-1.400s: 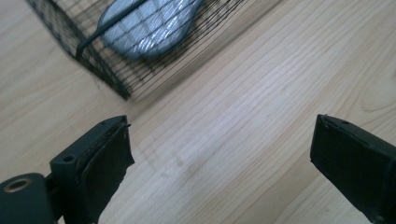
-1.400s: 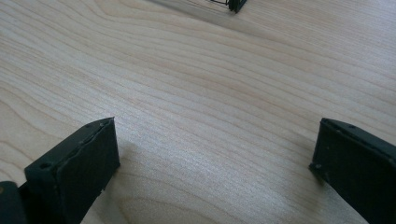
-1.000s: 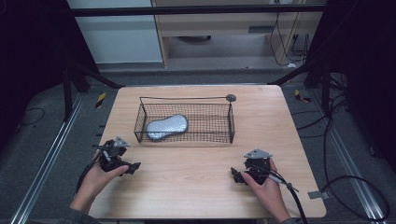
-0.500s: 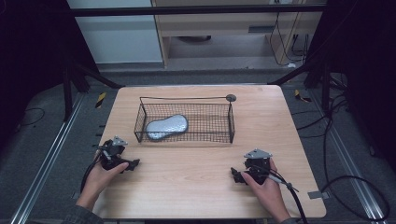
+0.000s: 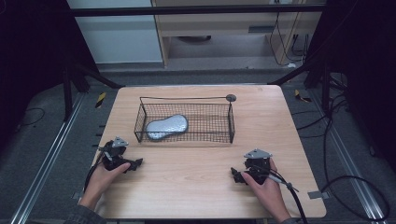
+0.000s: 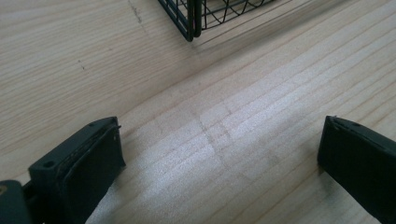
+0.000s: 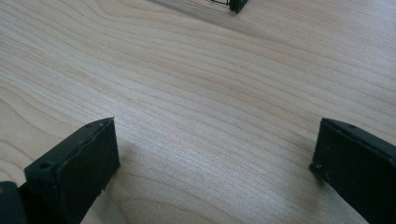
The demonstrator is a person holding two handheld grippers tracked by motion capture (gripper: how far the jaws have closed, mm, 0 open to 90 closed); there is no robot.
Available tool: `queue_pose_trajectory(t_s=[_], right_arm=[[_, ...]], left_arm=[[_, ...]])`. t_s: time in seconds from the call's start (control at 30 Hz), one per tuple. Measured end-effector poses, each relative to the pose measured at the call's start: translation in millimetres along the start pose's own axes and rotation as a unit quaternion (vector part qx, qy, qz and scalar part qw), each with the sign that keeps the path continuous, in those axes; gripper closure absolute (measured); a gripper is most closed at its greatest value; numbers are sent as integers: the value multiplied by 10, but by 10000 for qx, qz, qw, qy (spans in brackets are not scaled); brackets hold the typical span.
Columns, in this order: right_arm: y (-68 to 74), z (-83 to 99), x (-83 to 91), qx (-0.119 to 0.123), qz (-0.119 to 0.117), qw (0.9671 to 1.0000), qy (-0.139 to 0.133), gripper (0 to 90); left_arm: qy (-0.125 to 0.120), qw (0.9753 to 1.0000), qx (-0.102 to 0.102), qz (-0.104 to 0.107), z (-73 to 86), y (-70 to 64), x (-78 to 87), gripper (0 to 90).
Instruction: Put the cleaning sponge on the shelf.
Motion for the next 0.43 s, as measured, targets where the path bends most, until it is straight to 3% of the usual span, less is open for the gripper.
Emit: queue_pose_trajectory(t_s=[0.1,0.43], right_arm=[[1,-2,-3,-14,-11,10000,3,4],[0,-5,-6,-16,-13,10000,3,4]], left_arm=[[-262,9997,29,7,6,-6,-25,0],[-265,9996,31,15,3,-3,-28,0]])
Point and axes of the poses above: each handheld gripper's, and its own axes: x roughly backward along the jaws, z roughly out of its underside, y roughly to its left, the point moved 5 cm from there along -x, roughly forward along the jaws, and after that the axes turned 12 degrees about -z, right-handed, at the moved point
